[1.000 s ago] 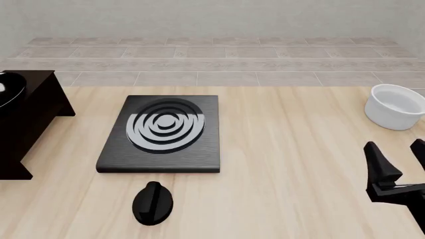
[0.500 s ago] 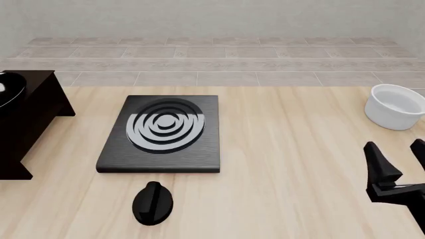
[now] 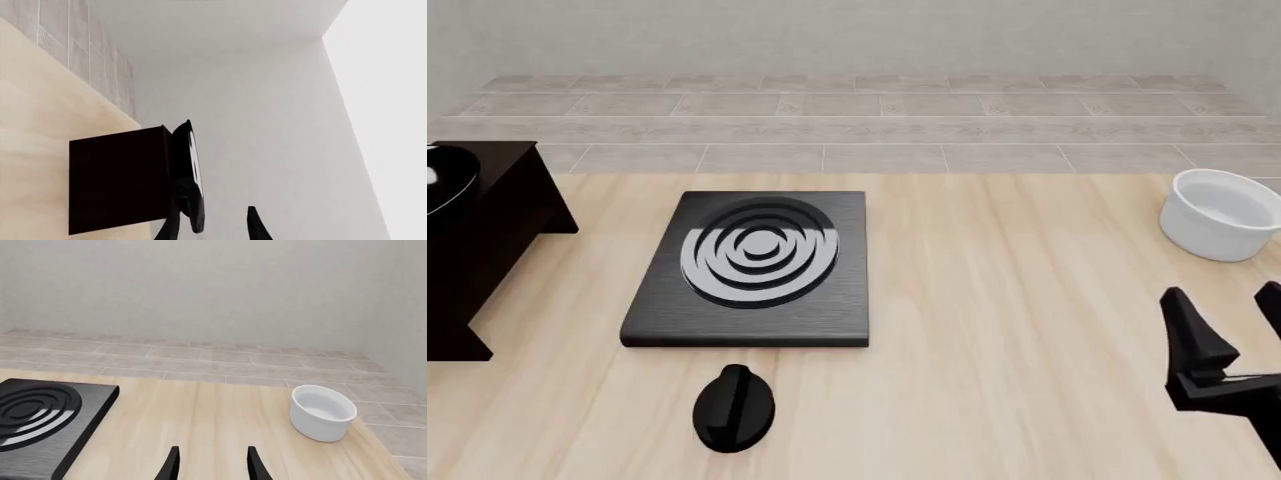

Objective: Put the frying pan on top of the cabinet.

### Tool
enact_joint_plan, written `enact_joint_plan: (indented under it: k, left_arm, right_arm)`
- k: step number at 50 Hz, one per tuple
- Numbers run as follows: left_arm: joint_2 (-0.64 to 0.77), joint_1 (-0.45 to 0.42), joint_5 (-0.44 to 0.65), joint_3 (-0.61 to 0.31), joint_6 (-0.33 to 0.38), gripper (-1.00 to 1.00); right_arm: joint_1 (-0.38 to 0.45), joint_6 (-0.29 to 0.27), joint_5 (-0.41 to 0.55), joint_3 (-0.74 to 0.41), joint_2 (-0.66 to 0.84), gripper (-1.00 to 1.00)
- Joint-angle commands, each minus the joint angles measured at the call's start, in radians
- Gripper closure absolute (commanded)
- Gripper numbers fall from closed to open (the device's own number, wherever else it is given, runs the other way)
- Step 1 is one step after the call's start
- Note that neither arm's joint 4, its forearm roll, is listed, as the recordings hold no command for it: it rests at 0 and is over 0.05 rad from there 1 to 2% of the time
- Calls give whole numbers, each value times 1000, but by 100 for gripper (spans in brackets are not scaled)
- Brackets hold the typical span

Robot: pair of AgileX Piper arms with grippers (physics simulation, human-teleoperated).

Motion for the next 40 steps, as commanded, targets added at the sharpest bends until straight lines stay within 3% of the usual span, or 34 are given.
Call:
enact_joint_plan:
  k: [1, 18, 40]
  left_arm:
    - [-68, 8, 65, 0, 1, -100]
    - [-166, 54, 153, 1, -4, -100]
    - [-419, 107, 374, -5, -33, -100]
  right_arm:
    - [0, -1, 33, 0, -34, -100]
    - [1, -2, 114, -4, -116, -100]
    - [1, 6, 140, 1, -149, -100]
